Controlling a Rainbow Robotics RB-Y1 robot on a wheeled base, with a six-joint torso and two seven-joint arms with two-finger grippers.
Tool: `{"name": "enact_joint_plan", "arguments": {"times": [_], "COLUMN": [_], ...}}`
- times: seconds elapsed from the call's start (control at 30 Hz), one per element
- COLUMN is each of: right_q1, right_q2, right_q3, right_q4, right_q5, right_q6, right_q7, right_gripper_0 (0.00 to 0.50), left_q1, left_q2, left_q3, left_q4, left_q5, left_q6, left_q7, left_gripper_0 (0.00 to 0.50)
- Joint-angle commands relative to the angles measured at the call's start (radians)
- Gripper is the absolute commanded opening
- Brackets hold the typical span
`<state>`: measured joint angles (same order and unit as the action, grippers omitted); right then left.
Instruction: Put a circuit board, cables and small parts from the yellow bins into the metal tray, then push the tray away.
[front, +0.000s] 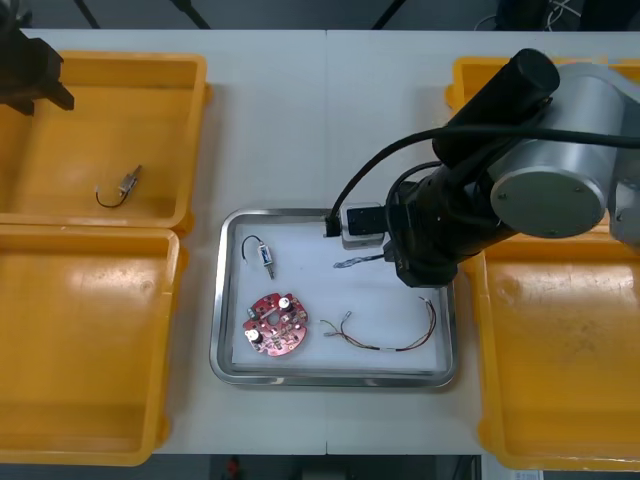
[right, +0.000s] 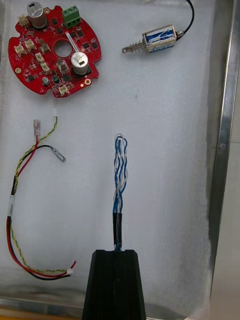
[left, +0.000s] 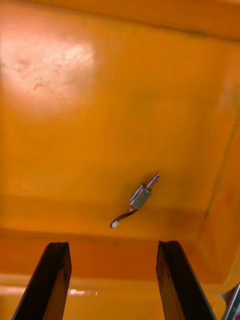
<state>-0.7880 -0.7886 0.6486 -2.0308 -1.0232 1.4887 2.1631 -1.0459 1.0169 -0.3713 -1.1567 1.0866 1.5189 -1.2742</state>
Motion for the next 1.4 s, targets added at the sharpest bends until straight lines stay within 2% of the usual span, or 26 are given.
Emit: {"name": "enact_joint_plan", "arguments": {"times": [0.03,0.1,0.43,0.6,0.77,0.8,0.83,0.9,0.93,0.97,1.03,1.07,1.27,1.4], "right_q1": [-0.037,-0.037,-0.037,-0.039,-0.039,-0.037,-0.037,-0.037,-0.039,-0.039,-0.039,-0.039,-0.039,-0.039], "right_q2": [-0.04,-0.043,-0.043,-0.04,-0.034,-0.034,-0.034,-0.035,-0.037,-0.04,-0.047,-0.051,-0.066,-0.066], "right_q3": [0.095,0.131,0.198,0.22,0.22,0.22,0.22,0.22,0.22,0.22,0.217,0.214,0.163,0.088], "right_q4": [-0.011,0.009,0.116,0.181,0.207,0.208,0.21,0.213,0.211,0.213,0.211,0.213,0.211,0.195], "right_q5": [0.063,0.091,0.135,0.141,0.127,0.127,0.124,0.118,0.117,0.112,0.103,0.092,0.018,-0.023], "right_q6": [-0.074,-0.114,-0.252,-0.329,-0.337,-0.337,-0.335,-0.332,-0.331,-0.326,-0.328,-0.326,-0.285,-0.2], "right_q7": [0.004,0.004,0.021,0.031,0.04,0.038,0.038,0.034,0.032,0.029,0.026,0.023,0.02,0.023], "right_gripper_0": [0.0,0.0,0.0,0.0,0.001,0.062,0.147,0.147,0.315,0.403,0.477,0.5,0.5,0.5], "left_q1": [0.046,0.061,0.096,0.096,0.096,0.096,0.096,0.096,0.096,0.095,0.096,0.096,0.096,0.098], "left_q2": [-0.037,-0.055,-0.104,-0.104,-0.106,-0.106,-0.106,-0.106,-0.106,-0.109,-0.115,-0.12,-0.143,-0.161], "left_q3": [0.009,0.008,0.0,-0.074,-0.143,-0.147,-0.167,-0.184,-0.189,-0.205,-0.218,-0.221,-0.235,-0.25], "left_q4": [-0.026,-0.026,-0.026,-0.026,-0.026,-0.026,-0.026,-0.026,-0.026,-0.026,-0.026,-0.026,-0.026,-0.026], "left_q5": [-0.005,-0.005,-0.014,-0.02,-0.027,-0.028,-0.033,-0.037,-0.039,-0.047,-0.053,-0.062,-0.116,-0.148], "left_q6": [-0.083,-0.106,-0.114,-0.14,-0.195,-0.2,-0.215,-0.224,-0.226,-0.23,-0.232,-0.232,-0.232,-0.232], "left_q7": [-0.05,-0.094,-0.274,-0.349,-0.355,-0.356,-0.359,-0.361,-0.363,-0.366,-0.367,-0.369,-0.369,-0.361], "left_gripper_0": [0.5,0.5,0.5,0.5,0.5,0.5,0.5,0.5,0.5,0.5,0.5,0.5,0.5,0.5]}}
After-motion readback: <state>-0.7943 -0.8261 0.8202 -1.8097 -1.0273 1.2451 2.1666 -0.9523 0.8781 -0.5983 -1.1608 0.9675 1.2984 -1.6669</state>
